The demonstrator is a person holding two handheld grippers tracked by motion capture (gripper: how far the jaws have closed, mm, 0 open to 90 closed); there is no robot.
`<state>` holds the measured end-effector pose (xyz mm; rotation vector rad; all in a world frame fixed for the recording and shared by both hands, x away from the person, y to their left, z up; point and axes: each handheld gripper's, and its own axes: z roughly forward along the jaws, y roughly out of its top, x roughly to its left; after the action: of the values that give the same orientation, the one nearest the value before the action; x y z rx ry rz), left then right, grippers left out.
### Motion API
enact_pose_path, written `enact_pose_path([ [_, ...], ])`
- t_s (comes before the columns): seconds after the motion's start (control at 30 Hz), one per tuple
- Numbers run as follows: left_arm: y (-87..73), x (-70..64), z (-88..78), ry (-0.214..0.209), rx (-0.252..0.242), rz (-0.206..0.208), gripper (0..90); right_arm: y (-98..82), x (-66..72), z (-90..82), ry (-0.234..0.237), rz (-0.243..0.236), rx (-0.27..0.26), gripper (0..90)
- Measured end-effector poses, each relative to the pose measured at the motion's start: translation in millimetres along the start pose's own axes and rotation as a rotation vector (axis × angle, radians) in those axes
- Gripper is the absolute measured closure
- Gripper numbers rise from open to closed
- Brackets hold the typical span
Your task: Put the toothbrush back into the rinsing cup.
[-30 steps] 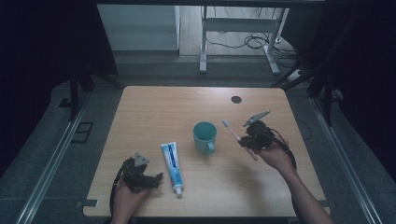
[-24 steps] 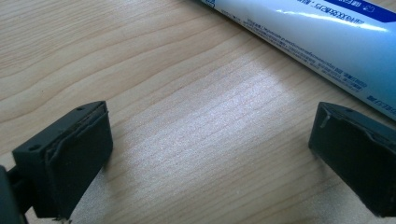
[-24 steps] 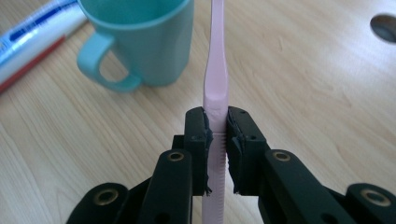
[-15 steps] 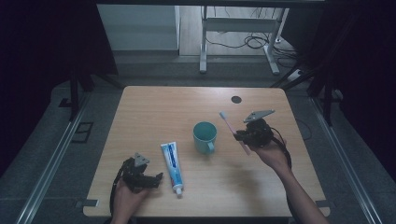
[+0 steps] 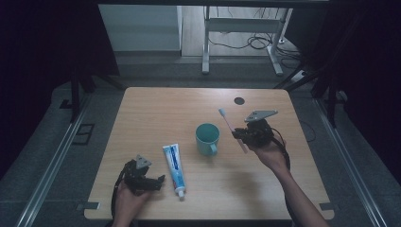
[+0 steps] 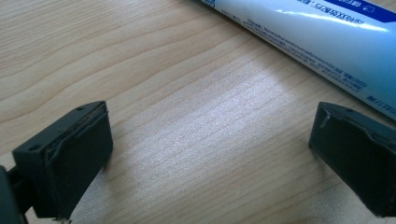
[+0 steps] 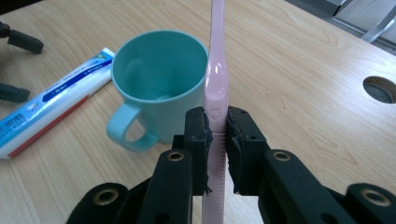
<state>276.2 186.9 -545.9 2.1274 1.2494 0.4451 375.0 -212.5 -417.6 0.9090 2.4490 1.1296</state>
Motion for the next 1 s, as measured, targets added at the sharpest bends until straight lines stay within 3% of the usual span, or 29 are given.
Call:
enact_pose_path([
  [1.0,0.0,0.0,0.0,0.000,0.000,-0.001,0.0,22.4,10.1,12.9,0.030,0.011,-0.110,78.1],
])
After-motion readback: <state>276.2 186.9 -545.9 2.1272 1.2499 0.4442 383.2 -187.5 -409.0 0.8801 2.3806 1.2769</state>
